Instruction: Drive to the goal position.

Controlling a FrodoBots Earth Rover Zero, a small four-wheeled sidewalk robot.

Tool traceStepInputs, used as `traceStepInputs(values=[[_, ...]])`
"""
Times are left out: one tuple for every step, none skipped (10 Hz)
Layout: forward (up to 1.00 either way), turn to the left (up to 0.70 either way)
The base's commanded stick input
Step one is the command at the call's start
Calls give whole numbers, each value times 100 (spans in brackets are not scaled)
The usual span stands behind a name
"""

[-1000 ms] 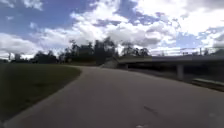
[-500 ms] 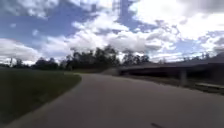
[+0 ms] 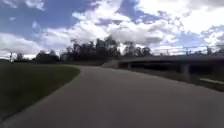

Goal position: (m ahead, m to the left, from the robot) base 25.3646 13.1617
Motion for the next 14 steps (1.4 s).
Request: traceStepInputs(values=[[100, 8], [100, 8], [100, 8], [100, 8], [100, 8], [100, 8], [100, 8], [100, 8], [100, 8], [100, 8], [100, 8], [100, 8], [100, 8], [100, 8]])
